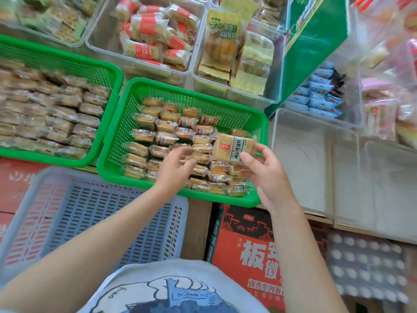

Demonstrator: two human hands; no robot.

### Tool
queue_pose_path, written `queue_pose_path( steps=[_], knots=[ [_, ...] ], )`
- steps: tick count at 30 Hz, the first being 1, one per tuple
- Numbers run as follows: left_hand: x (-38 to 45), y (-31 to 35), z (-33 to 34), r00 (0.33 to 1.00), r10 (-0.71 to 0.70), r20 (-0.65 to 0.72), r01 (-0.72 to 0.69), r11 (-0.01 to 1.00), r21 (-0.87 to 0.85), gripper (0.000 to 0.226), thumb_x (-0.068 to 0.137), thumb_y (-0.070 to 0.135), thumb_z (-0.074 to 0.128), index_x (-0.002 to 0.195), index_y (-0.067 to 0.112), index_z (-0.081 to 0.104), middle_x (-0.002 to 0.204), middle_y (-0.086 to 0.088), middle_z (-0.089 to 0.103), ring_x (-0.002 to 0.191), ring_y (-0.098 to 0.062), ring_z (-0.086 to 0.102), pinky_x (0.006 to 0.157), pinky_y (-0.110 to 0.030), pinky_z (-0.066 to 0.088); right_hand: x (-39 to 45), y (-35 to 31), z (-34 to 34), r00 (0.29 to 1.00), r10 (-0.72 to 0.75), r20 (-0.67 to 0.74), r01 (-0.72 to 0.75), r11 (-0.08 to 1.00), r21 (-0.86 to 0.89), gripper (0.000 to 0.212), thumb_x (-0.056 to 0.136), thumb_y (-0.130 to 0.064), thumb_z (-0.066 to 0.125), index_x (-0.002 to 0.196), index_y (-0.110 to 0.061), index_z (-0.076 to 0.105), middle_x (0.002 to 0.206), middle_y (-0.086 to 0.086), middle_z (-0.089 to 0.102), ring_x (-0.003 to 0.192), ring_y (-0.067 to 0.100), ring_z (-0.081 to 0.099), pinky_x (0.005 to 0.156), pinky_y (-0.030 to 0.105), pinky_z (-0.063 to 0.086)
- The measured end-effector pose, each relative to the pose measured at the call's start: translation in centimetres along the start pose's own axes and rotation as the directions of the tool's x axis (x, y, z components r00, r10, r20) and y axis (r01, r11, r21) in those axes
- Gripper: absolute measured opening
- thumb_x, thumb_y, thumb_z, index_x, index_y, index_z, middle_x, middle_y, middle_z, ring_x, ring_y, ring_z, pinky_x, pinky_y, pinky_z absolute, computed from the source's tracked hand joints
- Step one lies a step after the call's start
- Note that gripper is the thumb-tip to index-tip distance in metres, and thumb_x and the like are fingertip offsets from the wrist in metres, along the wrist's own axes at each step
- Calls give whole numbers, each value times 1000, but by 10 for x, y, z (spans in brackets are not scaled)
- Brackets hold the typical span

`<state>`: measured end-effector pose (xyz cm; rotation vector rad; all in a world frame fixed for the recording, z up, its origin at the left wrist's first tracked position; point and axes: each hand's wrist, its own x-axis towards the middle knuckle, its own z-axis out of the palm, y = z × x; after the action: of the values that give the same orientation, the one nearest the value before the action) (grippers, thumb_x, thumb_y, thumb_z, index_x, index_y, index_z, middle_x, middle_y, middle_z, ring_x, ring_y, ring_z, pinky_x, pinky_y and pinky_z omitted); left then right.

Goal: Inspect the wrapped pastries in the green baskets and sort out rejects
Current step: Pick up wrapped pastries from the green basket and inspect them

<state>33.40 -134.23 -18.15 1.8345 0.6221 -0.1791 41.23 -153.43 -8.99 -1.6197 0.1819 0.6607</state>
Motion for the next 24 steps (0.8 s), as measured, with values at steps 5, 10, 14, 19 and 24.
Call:
queue_pose_path(
  steps=[5, 10, 14, 19, 24],
  knots=[
    [-52, 58, -18, 979, 21, 202, 108, 789, -605, 35, 90, 30, 67, 123, 22, 65, 106, 1, 74, 90, -18, 72, 71, -34, 60, -37, 14, 4, 991, 20, 129, -37, 990, 134, 43, 81, -22, 68, 122, -13, 56, 111, 8, 72, 95, 24, 66, 84, 43, 51],
    [-74, 58, -25, 998, -33, 50, 56, 791, -610, 19, 88, 12, 73, 107, 15, 75, 99, -6, 77, 86, -19, 73, 68, -30, 60, -55, 23, 6, 990, 18, 142, -27, 998, 64, 43, 80, -23, 69, 118, -12, 52, 108, 8, 74, 94, 23, 70, 86, 42, 52],
    [-82, 52, -24, 996, -85, 9, 75, 815, -575, 11, 86, 11, 75, 97, 11, 76, 92, -9, 78, 86, -24, 75, 77, -38, 61, -66, 30, 10, 992, -18, 123, 26, 998, -57, 39, 90, -10, 68, 120, -1, 46, 106, 9, 74, 98, 24, 72, 88, 42, 56],
    [-90, 49, -17, 995, -97, 25, 97, 870, -484, 4, 93, 11, 69, 92, 9, 71, 87, -7, 76, 81, -18, 73, 72, -29, 59, -73, 35, 7, 994, -17, 105, 14, 1000, 27, 41, 87, -34, 62, 109, -3, 47, 111, 11, 73, 105, 28, 70, 94, 51, 53],
    [-98, 54, -16, 989, 2, 149, 67, 886, -460, 12, 101, 5, 54, 91, 8, 60, 81, -7, 67, 72, -14, 67, 69, -29, 57, -73, 34, -2, 999, -54, 2, 52, 981, 185, 22, 93, -33, 52, 96, -11, 55, 103, 8, 73, 98, 20, 68, 85, 34, 57]
  ],
)
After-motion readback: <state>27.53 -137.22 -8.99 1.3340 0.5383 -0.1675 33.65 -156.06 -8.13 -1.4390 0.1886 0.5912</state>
